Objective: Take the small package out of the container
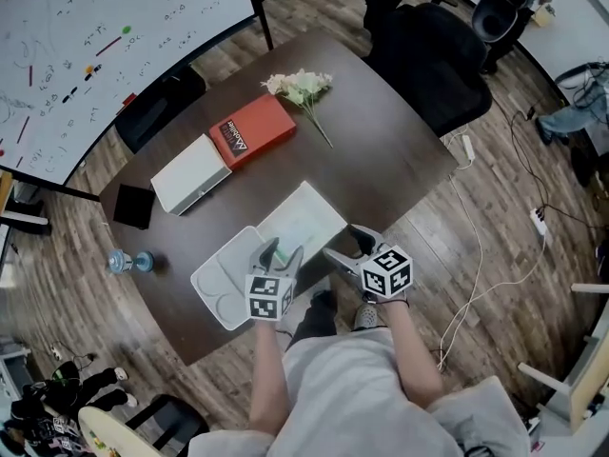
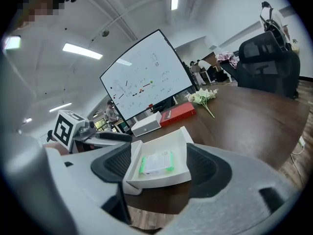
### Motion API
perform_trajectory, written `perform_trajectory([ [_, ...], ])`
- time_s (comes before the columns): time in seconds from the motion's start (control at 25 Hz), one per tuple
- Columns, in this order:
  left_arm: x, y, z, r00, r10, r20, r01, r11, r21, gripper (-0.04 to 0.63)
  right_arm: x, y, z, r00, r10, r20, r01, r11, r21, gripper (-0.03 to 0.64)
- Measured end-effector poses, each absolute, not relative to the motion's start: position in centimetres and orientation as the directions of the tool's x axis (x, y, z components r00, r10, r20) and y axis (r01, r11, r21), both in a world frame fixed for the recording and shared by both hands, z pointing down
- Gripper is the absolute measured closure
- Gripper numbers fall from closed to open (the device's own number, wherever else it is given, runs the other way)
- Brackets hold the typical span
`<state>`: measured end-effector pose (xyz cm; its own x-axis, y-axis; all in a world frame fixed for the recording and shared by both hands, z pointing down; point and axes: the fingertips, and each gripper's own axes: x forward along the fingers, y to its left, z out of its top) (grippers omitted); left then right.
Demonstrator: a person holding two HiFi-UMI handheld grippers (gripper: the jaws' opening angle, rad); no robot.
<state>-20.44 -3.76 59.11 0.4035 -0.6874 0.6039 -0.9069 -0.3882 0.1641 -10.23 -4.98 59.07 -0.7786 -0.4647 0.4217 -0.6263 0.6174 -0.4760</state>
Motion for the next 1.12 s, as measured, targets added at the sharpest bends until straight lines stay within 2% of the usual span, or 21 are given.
perform_trajectory([
  [0.52,-19.3,-6.9,65.2,0.445,-0.429,0.786,-0.766,-0.637,0.086,0.353,-10.4,-7.3,61.2,-0.716,-0.492,0.496,-0.697,0.547,-0.463,0.262],
  [0.84,-19.4,-7.2,66.3,0.432,-0.384,0.816,-0.735,-0.674,0.072,0.339,-10.4,-8.2,60.8,-0.721,-0.496,0.483,-0.693,0.534,-0.485,0.267],
  [1.12,-19.6,-7.5,66.5,0.402,-0.393,0.827,-0.757,-0.65,0.059,0.336,-9.3,-10.4,60.0,-0.729,-0.53,0.433,-0.684,0.538,-0.493,0.393],
])
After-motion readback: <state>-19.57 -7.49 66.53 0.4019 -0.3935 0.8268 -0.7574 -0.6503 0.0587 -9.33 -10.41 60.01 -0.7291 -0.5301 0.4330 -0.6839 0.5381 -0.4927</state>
